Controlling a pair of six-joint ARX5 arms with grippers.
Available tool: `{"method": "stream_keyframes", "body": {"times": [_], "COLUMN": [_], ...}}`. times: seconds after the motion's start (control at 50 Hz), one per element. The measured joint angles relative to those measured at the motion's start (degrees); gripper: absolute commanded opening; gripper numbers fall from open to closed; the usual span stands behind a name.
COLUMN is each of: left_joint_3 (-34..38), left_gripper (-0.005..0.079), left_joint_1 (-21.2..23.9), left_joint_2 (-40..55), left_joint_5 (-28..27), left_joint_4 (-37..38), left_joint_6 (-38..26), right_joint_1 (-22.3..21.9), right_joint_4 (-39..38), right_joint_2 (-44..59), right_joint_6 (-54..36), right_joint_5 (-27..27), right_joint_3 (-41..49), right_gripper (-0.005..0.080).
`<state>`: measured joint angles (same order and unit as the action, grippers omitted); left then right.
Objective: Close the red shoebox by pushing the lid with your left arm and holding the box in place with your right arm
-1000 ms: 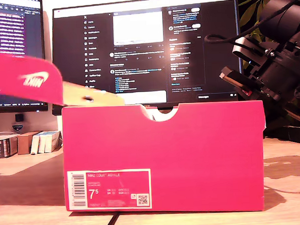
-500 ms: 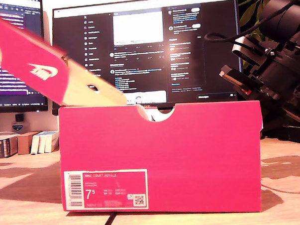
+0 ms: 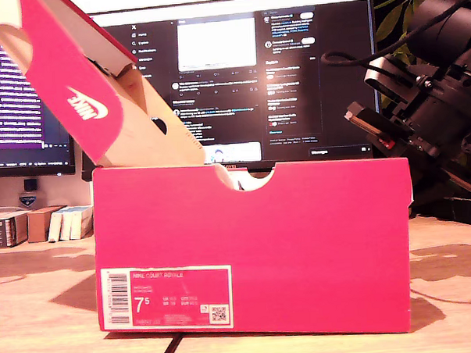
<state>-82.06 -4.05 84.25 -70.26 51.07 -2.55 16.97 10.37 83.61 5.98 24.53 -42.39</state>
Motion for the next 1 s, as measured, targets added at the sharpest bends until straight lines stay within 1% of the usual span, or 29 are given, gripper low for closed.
{"method": "stream_keyframes", "body": {"times": [0.1,0.22,0.34,0.48,0.52,0.54,0.6,0.64,0.66,0.72,0.74,0.78,0.8,0.86,0.88,0.94,1.0], "left_joint_3": [-0.1,-1.7,-1.9,-1.9,-1.9,-1.9,-1.9,-1.9,-1.9,-1.5,-1.3,-0.6,-0.3,0.4,0.5,0.6,0.5], "left_gripper": [-0.0019,-0.0019,-0.0019,-0.0019,-0.0019,-0.0019,-0.0019,-0.0019,-0.0019,-0.0019,-0.0019,-0.0019,-0.0019,-0.0019,-0.0019,-0.0019,-0.0019], "left_joint_1": [2.9,6.3,8.7,11.7,12.9,13.4,15.6,17.7,18.7,22.3,23.3,26.1,27.2,30.8,31.7,34.4,36.6], "left_joint_2": [0.0,-0.2,-0.7,-0.7,-0.7,-0.7,-0.7,-0.6,-0.6,-0.5,-0.5,-0.3,-0.1,0.6,0.9,1.6,1.8], "left_joint_5": [0.1,3.2,4.9,6.0,6.3,6.4,6.9,7.2,7.4,7.5,7.5,7.6,7.5,6.1,5.3,3.1,3.1], "left_joint_4": [-1.4,-2.3,-4.0,-7.5,-9.2,-9.9,-12.4,-14.4,-15.2,-17.5,-18.1,-20.0,-20.9,-25.0,-26.8,-32.3,-38.3], "left_joint_6": [0.8,1.1,1.6,5.3,5.3,7.2,8.4,8.5,10.1,10.1,11.8,12.0,13.1,13.5,14.8,16.0,16.3], "right_joint_1": [0.0,0.0,0.0,0.0,0.0,0.0,0.0,0.0,0.0,0.0,0.0,0.0,0.0,0.0,0.0,0.0,0.0], "right_joint_4": [0.0,0.0,-0.1,-0.2,-0.2,-0.2,-0.2,-0.2,-0.2,-0.2,-0.1,0.0,0.0,0.0,0.0,0.0,0.0], "right_joint_2": [0.0,0.0,0.0,0.0,0.0,0.0,0.0,0.0,0.0,0.0,0.0,0.0,0.0,0.0,0.0,0.0,0.0], "right_joint_6": [0.0,0.0,0.0,0.0,0.0,0.0,0.0,0.0,0.0,0.0,0.0,0.0,0.0,0.0,0.0,0.0,0.0], "right_joint_5": [0.0,0.0,0.0,0.0,0.0,0.0,0.0,0.1,0.1,0.1,0.1,0.1,0.1,0.1,0.1,0.1,0.1], "right_joint_3": [0.0,0.0,0.0,0.0,0.0,0.0,0.0,0.0,0.0,0.0,0.0,0.0,0.0,0.0,0.0,0.0,0.0], "right_gripper": [-0.0012,-0.0012,-0.0012,-0.0012,-0.0012,-0.0012,-0.0012,-0.0012,-0.0012,-0.0012,-0.0012,-0.0012,-0.0012,-0.0012,-0.0012,-0.0012,-0.0012]}}
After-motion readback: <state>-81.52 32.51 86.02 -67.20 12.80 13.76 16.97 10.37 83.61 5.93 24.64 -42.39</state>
